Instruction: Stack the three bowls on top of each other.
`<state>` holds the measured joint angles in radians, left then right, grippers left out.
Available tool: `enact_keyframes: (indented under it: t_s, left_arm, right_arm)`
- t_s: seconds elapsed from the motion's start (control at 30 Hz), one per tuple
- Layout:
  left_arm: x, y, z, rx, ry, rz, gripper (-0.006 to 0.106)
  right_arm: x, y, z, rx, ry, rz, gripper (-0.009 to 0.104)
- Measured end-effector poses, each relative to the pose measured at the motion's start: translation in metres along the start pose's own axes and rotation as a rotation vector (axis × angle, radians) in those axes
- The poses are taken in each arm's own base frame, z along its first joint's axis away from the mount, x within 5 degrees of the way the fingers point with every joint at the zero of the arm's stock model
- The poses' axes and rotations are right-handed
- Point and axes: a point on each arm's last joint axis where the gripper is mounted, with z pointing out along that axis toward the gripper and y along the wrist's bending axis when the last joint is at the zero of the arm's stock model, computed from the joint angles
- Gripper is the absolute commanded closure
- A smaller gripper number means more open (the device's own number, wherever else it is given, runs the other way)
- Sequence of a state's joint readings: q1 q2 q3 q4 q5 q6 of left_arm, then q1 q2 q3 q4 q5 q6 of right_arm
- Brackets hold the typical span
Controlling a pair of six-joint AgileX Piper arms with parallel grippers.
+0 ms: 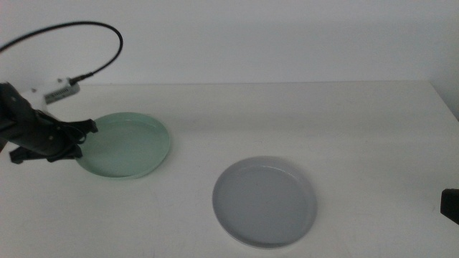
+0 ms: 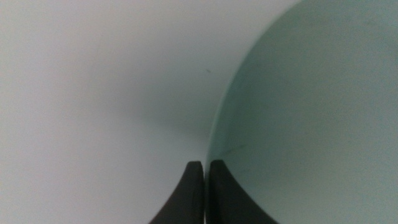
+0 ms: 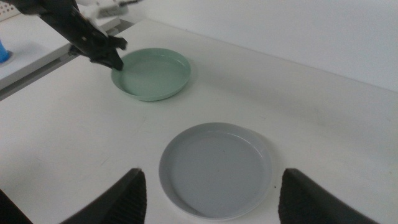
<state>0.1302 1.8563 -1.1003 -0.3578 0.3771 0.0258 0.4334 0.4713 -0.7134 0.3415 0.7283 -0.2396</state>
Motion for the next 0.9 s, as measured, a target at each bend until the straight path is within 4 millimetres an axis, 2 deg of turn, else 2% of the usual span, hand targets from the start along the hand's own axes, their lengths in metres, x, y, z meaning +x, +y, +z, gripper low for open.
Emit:
enact_keyframes:
  t_s: [0.07, 0.2, 0.27, 0.37, 0.47, 0.6, 0.73, 0.9]
  left_arm:
    - [0.004, -0.003, -0.018, 0.011, -0.002, 0.006, 0.1]
    - [0.024, -0.019, -0.072, 0.061, -0.053, 0.063, 0.1]
    - [0.037, -0.034, -0.095, 0.104, -0.075, 0.114, 0.1]
    - [0.06, -0.061, -0.112, 0.171, -0.037, 0.211, 0.1]
    - [0.082, -0.093, -0.113, 0.24, 0.015, 0.314, 0.1]
    - [0.108, -0.129, -0.1, 0.312, 0.038, 0.402, 0.1]
    - [0.129, -0.154, -0.078, 0.348, 0.055, 0.421, 0.1]
    - [0.143, -0.179, -0.054, 0.361, 0.094, 0.452, 0.1]
  right_arm:
    - [0.0, 0.0, 0.0, 0.0, 0.0, 0.0, 0.041]
    - [0.0, 0.0, 0.0, 0.0, 0.0, 0.0, 0.041]
    - [0.0, 0.0, 0.0, 0.0, 0.0, 0.0, 0.041]
    - [0.0, 0.0, 0.0, 0.0, 0.0, 0.0, 0.041]
    - [0.0, 0.0, 0.0, 0.0, 0.0, 0.0, 0.041]
    - [0.0, 0.0, 0.0, 0.0, 0.0, 0.0, 0.041]
    - [0.0, 0.0, 0.0, 0.0, 0.0, 0.0, 0.041]
    - [0.0, 0.0, 0.0, 0.0, 0.0, 0.0, 0.041]
